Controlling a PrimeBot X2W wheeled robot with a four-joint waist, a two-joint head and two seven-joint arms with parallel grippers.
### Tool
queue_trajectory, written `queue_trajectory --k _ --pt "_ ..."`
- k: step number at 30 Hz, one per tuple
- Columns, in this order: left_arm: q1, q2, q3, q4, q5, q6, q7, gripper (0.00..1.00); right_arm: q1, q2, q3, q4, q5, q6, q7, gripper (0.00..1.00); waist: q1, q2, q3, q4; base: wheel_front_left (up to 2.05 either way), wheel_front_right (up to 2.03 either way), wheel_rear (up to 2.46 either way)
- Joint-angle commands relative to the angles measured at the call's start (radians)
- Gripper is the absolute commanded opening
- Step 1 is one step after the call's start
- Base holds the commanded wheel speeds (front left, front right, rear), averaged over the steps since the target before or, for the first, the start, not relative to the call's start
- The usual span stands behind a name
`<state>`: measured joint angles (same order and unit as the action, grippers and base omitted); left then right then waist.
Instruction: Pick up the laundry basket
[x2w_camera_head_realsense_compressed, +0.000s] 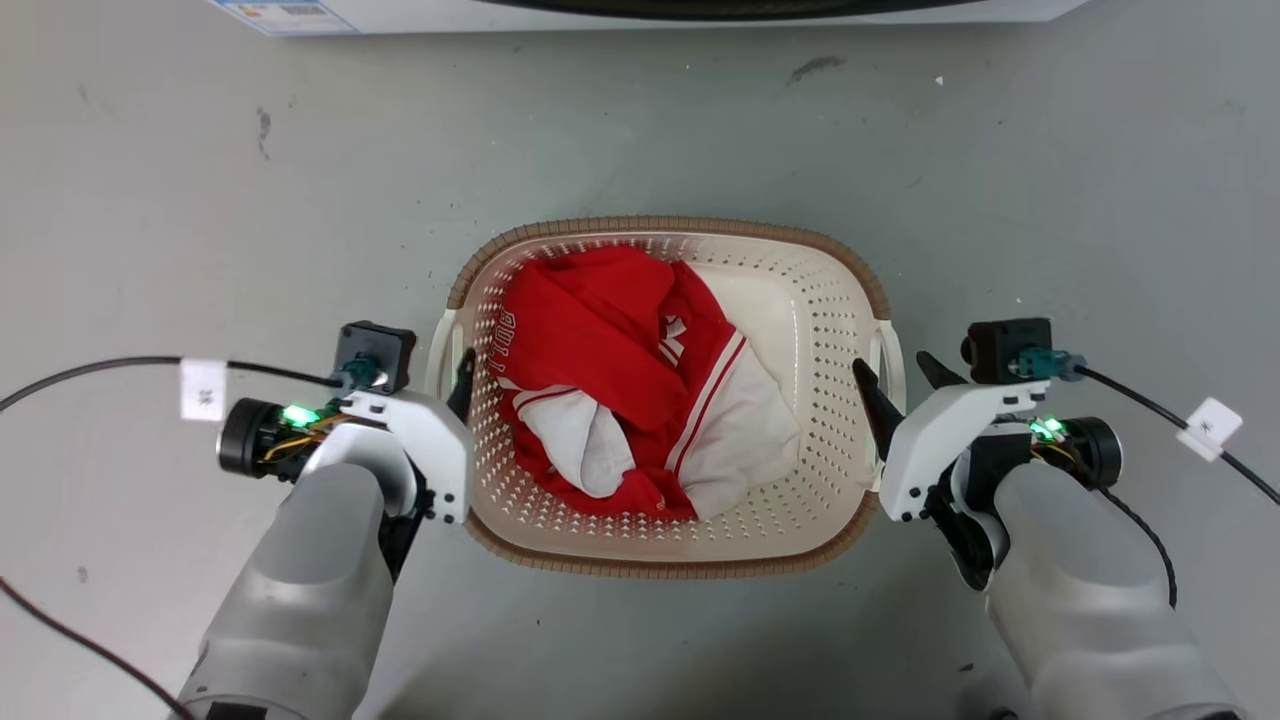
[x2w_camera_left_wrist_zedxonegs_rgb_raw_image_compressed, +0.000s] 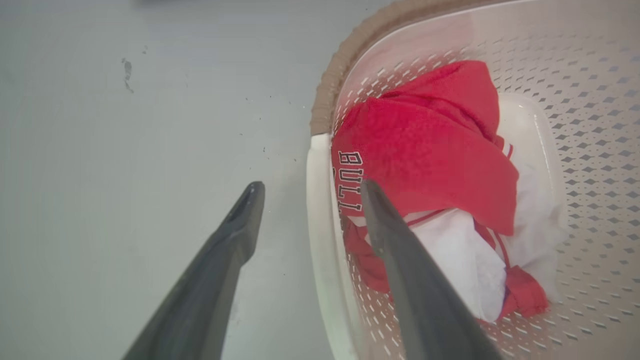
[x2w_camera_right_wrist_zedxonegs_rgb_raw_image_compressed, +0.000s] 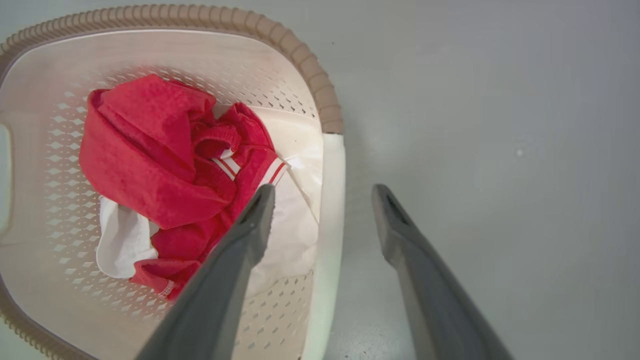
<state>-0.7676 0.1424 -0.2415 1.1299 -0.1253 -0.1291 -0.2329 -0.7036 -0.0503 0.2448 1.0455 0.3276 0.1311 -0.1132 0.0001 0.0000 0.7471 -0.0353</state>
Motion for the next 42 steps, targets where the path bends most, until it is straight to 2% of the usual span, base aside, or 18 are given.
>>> queue_trajectory --k 1,9,19,33,34,35,42 --pt "-0.011 -0.006 -0.015 0.014 -0.006 -0.001 0.009 1.0 -0.023 0.0 0.011 0.015 0.009 -0.001 0.007 1.0 -0.0001 0.0 0.008 0.003 0.0 0.0 0.0" --pt "-0.074 -0.008 -0.126 0.083 -0.07 -0.001 0.103 1.0 -0.124 0.0 0.07 0.153 0.027 -0.001 0.065 1.0 -0.0001 0.0 0.044 0.011 0.0 0.0 0.0" --pt "-0.111 0.009 -0.269 0.082 -0.179 -0.001 0.222 1.0 -0.173 0.0 0.122 0.204 0.064 -0.001 0.118 1.0 -0.0001 0.0 0.072 0.018 0.0 0.0 0.0" --pt "-0.11 0.031 -0.4 0.042 -0.321 -0.002 0.232 1.0 -0.199 0.0 0.149 0.234 0.076 -0.001 0.104 1.0 -0.0001 0.0 0.092 0.028 0.0 0.0 0.0" --pt "-0.107 0.029 -0.407 0.036 -0.334 -0.002 0.233 0.0 -0.2 0.0 0.149 0.235 0.072 -0.001 0.106 0.6 -0.0001 0.0 0.093 0.029 0.0 0.0 0.0" --pt "-0.105 0.031 -0.416 0.033 -0.346 -0.002 0.237 0.0 -0.202 0.0 0.151 0.236 0.067 -0.001 0.107 0.0 -0.0001 0.0 0.094 0.03 0.0 0.0 0.0" --pt "-0.109 0.043 -0.479 0.013 -0.41 -0.002 0.248 0.0 -0.204 0.001 0.134 0.24 0.041 0.001 0.106 0.0 -0.0001 0.0 0.092 0.036 0.0 0.0 0.0"
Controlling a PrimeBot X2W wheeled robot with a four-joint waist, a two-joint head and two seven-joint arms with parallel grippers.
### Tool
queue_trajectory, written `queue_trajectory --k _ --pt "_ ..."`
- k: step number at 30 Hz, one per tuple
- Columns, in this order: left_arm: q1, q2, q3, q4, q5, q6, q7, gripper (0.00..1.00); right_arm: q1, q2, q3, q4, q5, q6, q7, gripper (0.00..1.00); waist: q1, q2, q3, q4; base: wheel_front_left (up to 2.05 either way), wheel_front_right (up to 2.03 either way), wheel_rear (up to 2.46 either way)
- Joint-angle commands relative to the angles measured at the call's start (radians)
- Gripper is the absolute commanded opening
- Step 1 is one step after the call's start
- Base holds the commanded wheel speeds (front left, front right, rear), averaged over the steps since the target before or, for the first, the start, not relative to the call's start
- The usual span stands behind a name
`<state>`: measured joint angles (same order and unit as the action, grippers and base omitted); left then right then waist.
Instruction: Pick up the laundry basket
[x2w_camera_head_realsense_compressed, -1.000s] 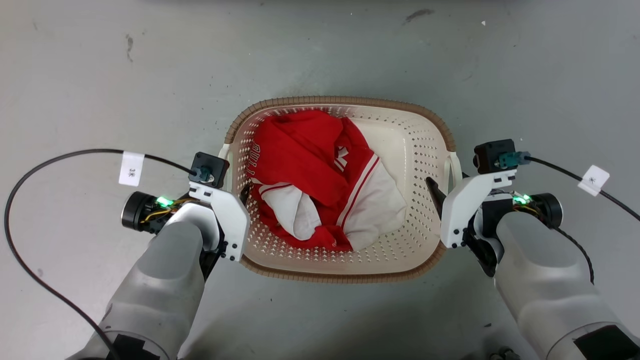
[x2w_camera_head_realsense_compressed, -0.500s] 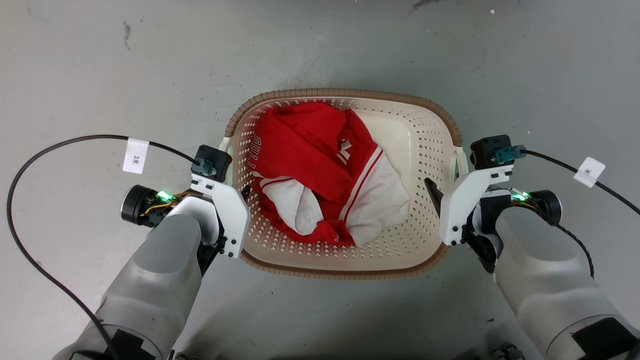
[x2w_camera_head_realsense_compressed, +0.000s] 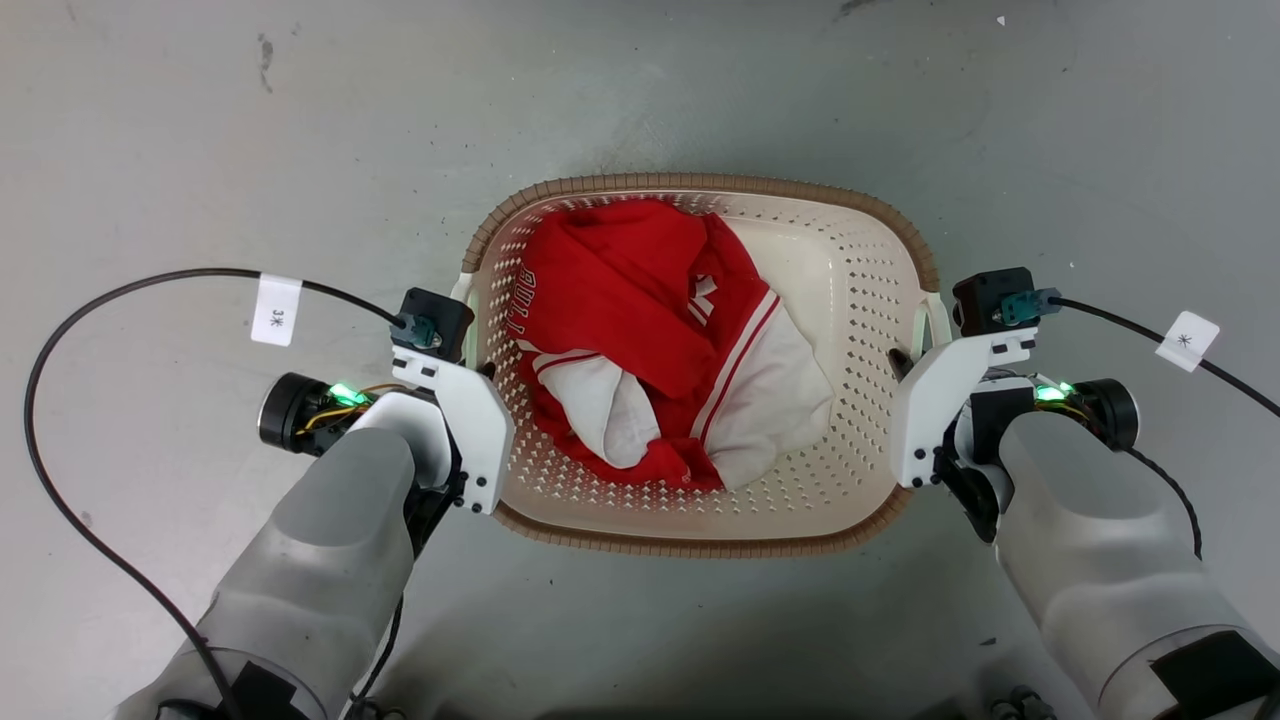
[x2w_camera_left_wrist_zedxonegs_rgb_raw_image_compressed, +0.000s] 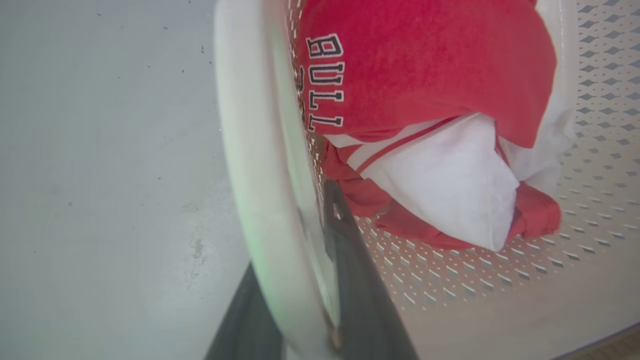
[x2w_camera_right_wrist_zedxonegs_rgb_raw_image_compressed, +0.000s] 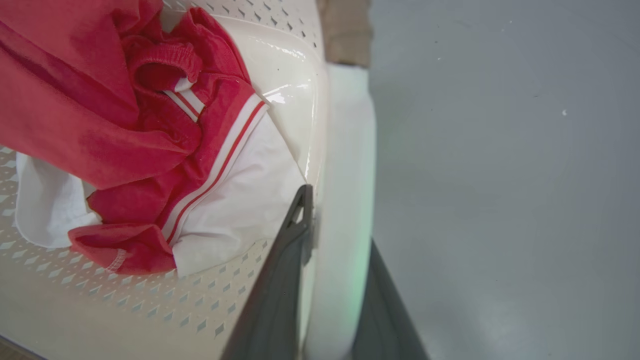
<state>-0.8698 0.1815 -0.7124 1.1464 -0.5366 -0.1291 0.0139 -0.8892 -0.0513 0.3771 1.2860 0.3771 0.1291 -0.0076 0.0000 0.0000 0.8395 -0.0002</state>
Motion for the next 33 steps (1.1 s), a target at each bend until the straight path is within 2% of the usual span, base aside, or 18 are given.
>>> queue_trajectory --k 1,7,15,16,21,27,33 --pt "-0.008 0.006 -0.016 -0.005 -0.008 -0.002 0.004 0.0 -0.02 0.002 -0.003 0.0 -0.014 0.003 0.002 0.0 0.0 0.0 -0.002 0.001 0.0 0.0 0.0" --pt "0.004 0.018 -0.058 -0.012 -0.051 -0.002 0.019 0.0 -0.006 0.002 -0.025 0.001 -0.037 0.003 0.017 0.0 0.0 0.0 -0.031 -0.001 0.0 0.0 0.0" --pt "0.046 0.049 -0.182 -0.061 -0.174 -0.002 0.133 0.0 0.032 0.0 -0.048 0.003 -0.132 0.003 0.264 0.0 0.0 0.0 -0.232 -0.011 0.0 0.0 0.0" --pt "0.046 0.049 -0.182 -0.061 -0.174 -0.002 0.133 0.0 0.032 0.0 -0.048 0.003 -0.132 0.003 0.264 0.0 0.0 0.0 -0.232 -0.011 0.0 0.0 0.0" --pt "0.06 0.079 -0.258 -0.103 -0.243 -0.002 0.24 0.0 0.037 -0.003 -0.062 0.004 -0.167 0.003 0.4 0.0 0.0 0.0 -0.358 -0.008 0.0 0.0 0.0" --pt "0.074 0.116 -0.339 -0.15 -0.334 -0.002 0.367 0.0 0.052 -0.005 -0.074 0.004 -0.152 0.001 0.532 0.0 0.0 0.0 -0.514 -0.002 0.0 0.0 0.0" --pt "0.075 0.163 -0.418 -0.209 -0.421 -0.002 0.496 0.0 0.073 -0.007 -0.029 -0.008 -0.104 0.001 0.649 0.0 0.0 0.0 -0.639 -0.004 0.0 0.0 0.0"
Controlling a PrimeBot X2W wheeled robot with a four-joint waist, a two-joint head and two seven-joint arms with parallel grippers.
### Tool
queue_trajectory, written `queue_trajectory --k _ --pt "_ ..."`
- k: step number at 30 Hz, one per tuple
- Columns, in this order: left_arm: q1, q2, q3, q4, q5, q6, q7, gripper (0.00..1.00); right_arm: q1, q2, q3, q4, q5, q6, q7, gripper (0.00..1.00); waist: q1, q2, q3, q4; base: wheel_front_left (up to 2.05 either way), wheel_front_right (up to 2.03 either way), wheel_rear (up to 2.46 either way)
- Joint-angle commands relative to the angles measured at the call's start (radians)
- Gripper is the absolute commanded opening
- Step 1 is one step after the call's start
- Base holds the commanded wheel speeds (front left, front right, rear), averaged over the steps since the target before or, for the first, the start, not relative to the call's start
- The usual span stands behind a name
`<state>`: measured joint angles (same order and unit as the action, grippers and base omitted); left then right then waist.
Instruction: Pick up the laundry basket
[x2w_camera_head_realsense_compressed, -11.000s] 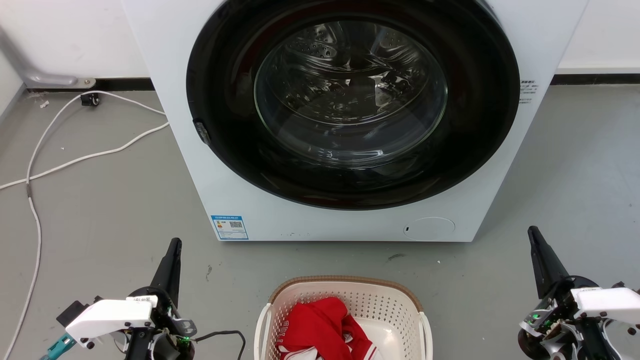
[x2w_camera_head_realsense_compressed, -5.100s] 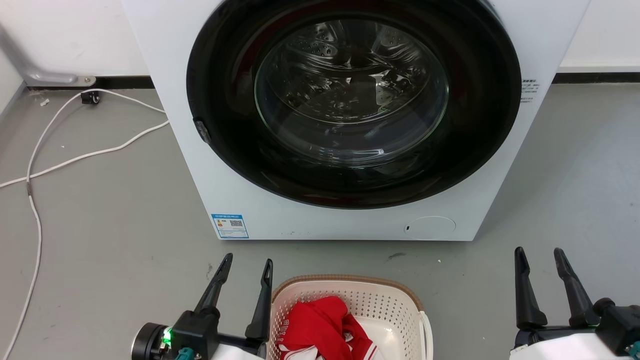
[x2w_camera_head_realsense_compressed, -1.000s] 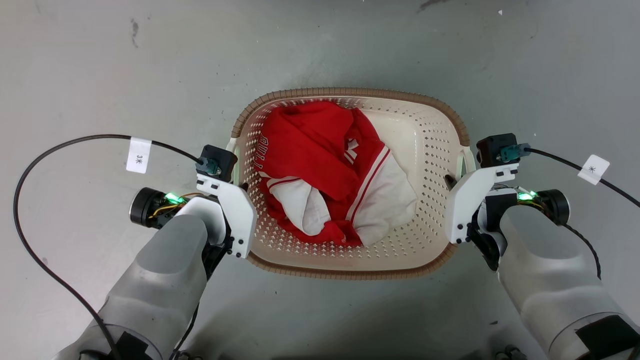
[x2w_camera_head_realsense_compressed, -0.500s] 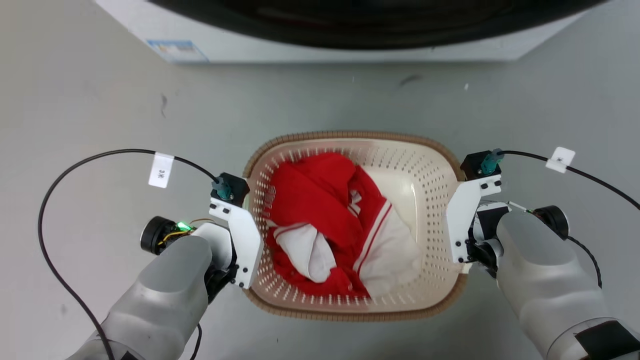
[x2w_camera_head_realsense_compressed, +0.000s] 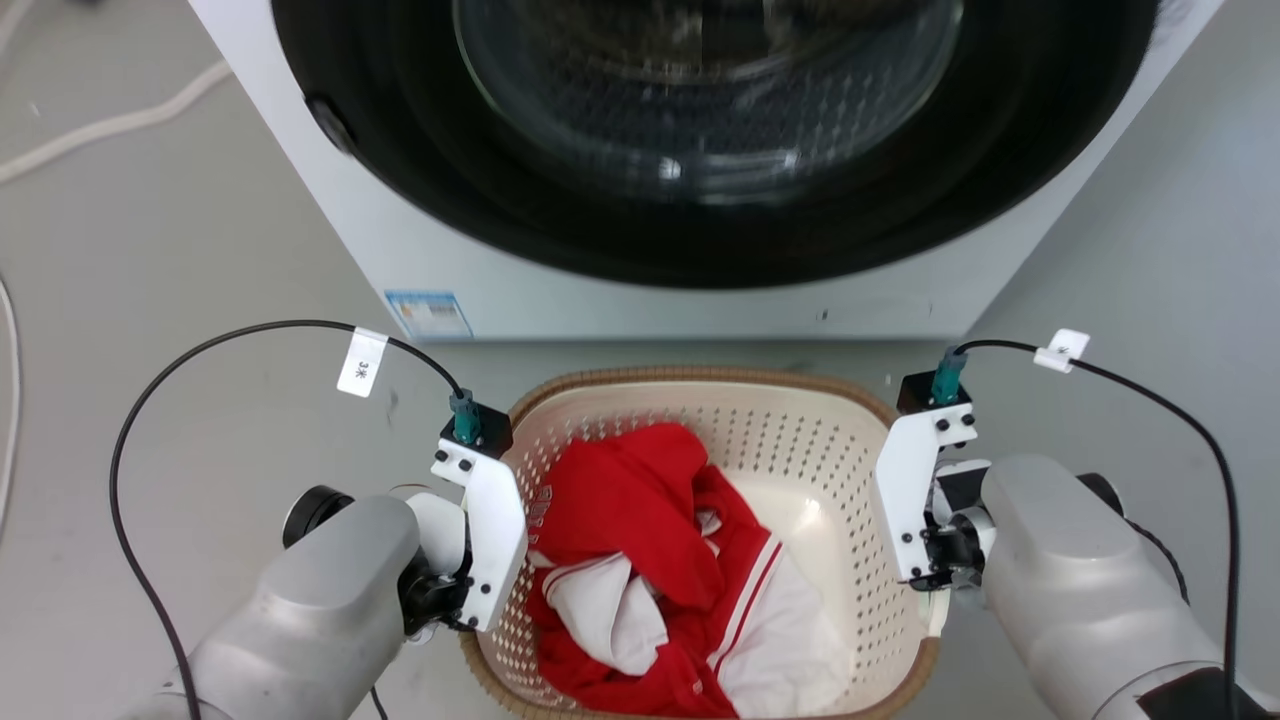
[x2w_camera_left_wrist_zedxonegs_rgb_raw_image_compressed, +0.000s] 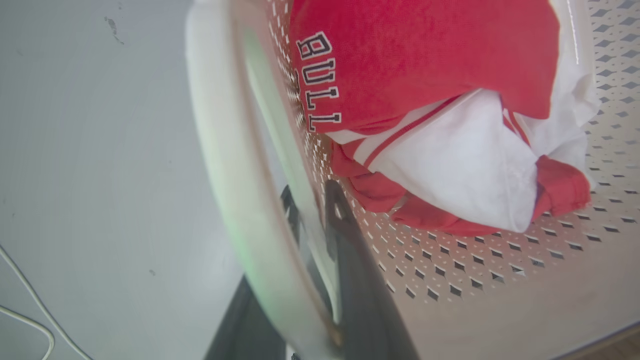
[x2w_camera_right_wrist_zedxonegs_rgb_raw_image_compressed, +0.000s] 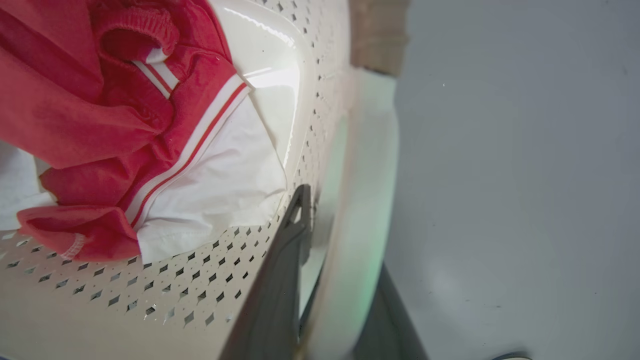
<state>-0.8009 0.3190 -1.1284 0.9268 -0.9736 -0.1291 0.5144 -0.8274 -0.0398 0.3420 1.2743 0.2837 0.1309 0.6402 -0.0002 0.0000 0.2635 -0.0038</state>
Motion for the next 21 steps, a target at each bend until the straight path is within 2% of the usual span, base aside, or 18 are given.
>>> queue_trajectory --k 1,8,16,21 --pt "0.005 0.034 -0.015 -0.001 0.002 -0.002 0.016 0.0 0.016 -0.019 0.016 -0.002 -0.001 0.0 0.019 0.0 0.0002 0.0 -0.081 -0.002 0.0 0.0 0.0" --pt "0.002 0.083 -0.082 -0.066 -0.086 -0.002 0.115 0.0 0.05 -0.021 0.082 -0.045 0.062 0.0 0.12 0.0 0.0002 0.0 -0.187 -0.015 0.0 0.0 0.0" --pt "0.019 0.096 -0.111 -0.095 -0.163 -0.003 0.168 0.0 0.083 -0.018 0.167 -0.112 0.128 0.001 0.212 0.0 0.0002 0.0 -0.261 -0.024 0.0 0.0 0.0" --pt "0.025 0.104 -0.124 -0.106 -0.198 -0.003 0.216 0.0 0.088 -0.017 0.187 -0.118 0.146 0.001 0.23 0.0 0.0002 0.0 -0.285 -0.023 0.0 0.0 0.0"
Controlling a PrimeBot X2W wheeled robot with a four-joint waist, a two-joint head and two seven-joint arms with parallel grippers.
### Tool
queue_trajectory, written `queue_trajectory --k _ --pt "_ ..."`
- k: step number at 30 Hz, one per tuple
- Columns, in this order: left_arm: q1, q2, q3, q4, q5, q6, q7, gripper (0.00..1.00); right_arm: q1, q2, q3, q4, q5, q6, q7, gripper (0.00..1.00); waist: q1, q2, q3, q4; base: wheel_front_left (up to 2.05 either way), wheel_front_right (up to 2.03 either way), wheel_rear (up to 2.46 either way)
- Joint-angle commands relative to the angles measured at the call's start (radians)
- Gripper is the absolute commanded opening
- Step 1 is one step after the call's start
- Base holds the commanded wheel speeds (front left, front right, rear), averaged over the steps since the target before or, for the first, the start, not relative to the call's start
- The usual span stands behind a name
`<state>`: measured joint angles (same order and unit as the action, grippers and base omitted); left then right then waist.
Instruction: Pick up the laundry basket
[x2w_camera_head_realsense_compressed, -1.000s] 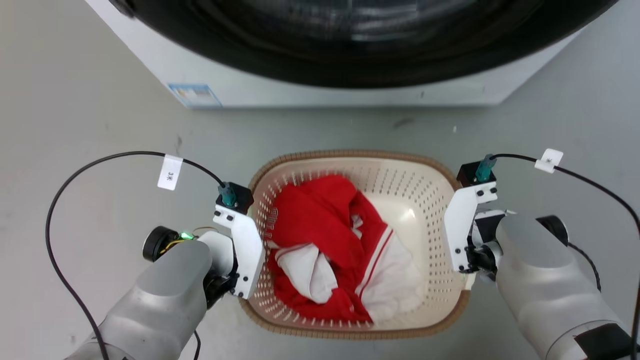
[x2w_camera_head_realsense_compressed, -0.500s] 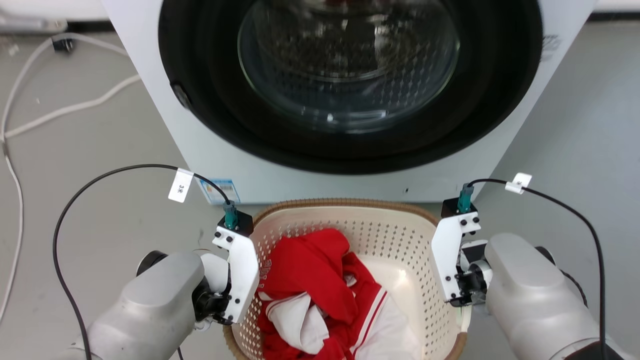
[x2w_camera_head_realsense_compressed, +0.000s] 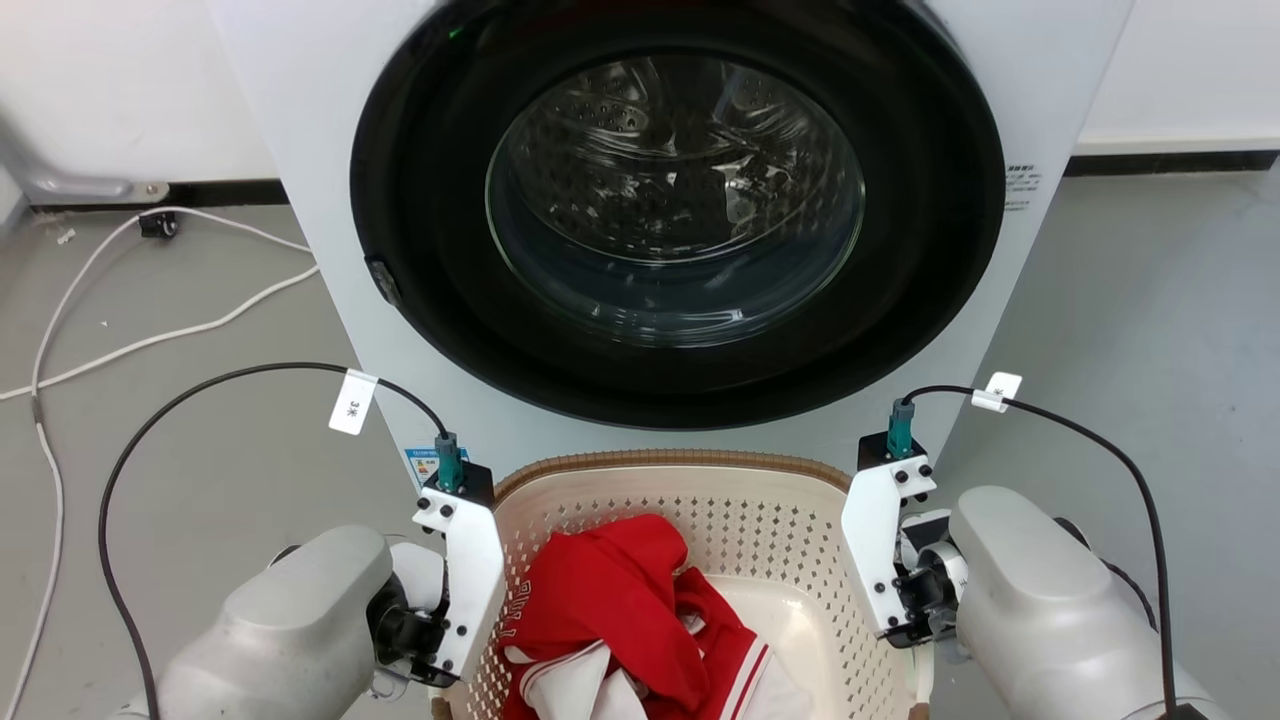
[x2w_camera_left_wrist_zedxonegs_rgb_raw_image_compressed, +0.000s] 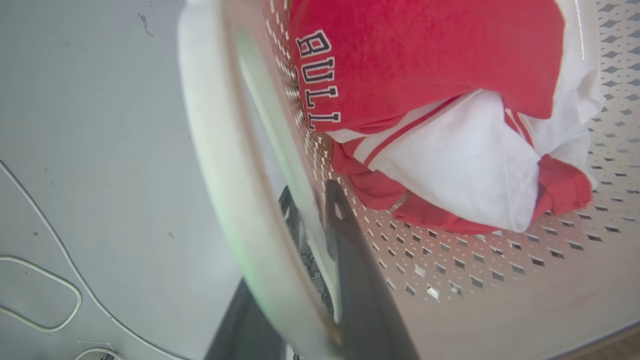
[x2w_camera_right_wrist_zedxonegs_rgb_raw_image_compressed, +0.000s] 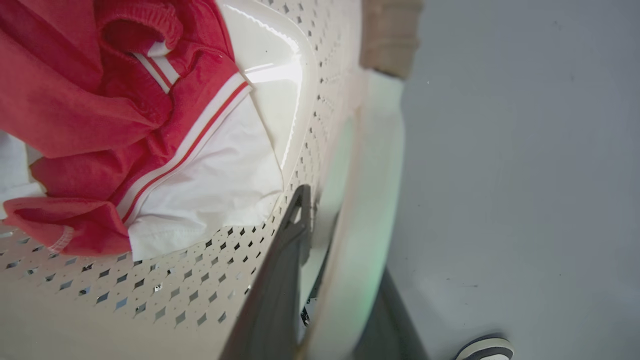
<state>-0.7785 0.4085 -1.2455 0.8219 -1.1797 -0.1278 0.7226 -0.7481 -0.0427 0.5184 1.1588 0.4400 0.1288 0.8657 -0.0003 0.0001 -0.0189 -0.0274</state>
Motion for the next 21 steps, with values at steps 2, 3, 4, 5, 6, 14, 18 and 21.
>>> queue_trajectory --k 2,3,4,5,6,14,18,21 --pt "0.0 0.017 -0.011 -0.002 0.0 -0.004 0.022 0.0 0.007 -0.014 0.013 0.0 -0.005 0.004 0.005 0.0 0.0003 -0.0001 -0.009 0.002 0.0 0.0 0.0" --pt "-0.002 0.018 -0.013 -0.003 -0.003 -0.004 0.029 0.0 0.006 -0.014 0.014 0.002 -0.004 0.004 0.004 0.0 0.0003 -0.0001 -0.012 0.002 0.0 0.0 0.0" --pt "-0.003 0.018 -0.015 -0.003 -0.003 -0.004 0.033 0.0 0.005 -0.014 0.014 0.004 -0.003 0.004 0.004 0.0 0.0003 -0.0001 -0.015 0.003 0.0 0.0 0.0" --pt "-0.004 0.019 -0.017 -0.003 -0.007 -0.004 0.038 0.0 0.005 -0.014 0.015 0.006 0.0 0.004 0.003 0.0 0.0003 -0.0001 -0.018 0.004 0.0 0.0 0.0" --pt "-0.005 0.019 -0.018 -0.002 -0.008 -0.004 0.042 0.0 0.006 -0.014 0.016 0.008 0.003 0.004 0.004 0.0 0.0003 -0.0001 -0.02 0.004 0.0 0.0 0.0" --pt "-0.009 0.016 -0.026 0.007 -0.017 -0.004 0.06 0.0 0.004 -0.015 0.023 0.019 0.023 0.003 -0.001 0.0 0.0003 -0.0001 -0.028 0.004 0.0 0.0 0.0" --pt "-0.009 0.015 -0.029 0.007 -0.017 -0.004 0.069 0.0 0.006 -0.015 0.028 0.023 0.029 0.003 -0.002 0.0 0.0003 -0.0001 -0.028 0.003 0.0 0.0 0.0" --pt "-0.011 0.012 -0.031 0.007 -0.019 -0.004 0.076 0.0 0.007 -0.015 0.03 0.028 0.032 0.003 -0.003 0.0 0.0003 -0.0001 -0.028 0.003 0.0 0.0 0.0"
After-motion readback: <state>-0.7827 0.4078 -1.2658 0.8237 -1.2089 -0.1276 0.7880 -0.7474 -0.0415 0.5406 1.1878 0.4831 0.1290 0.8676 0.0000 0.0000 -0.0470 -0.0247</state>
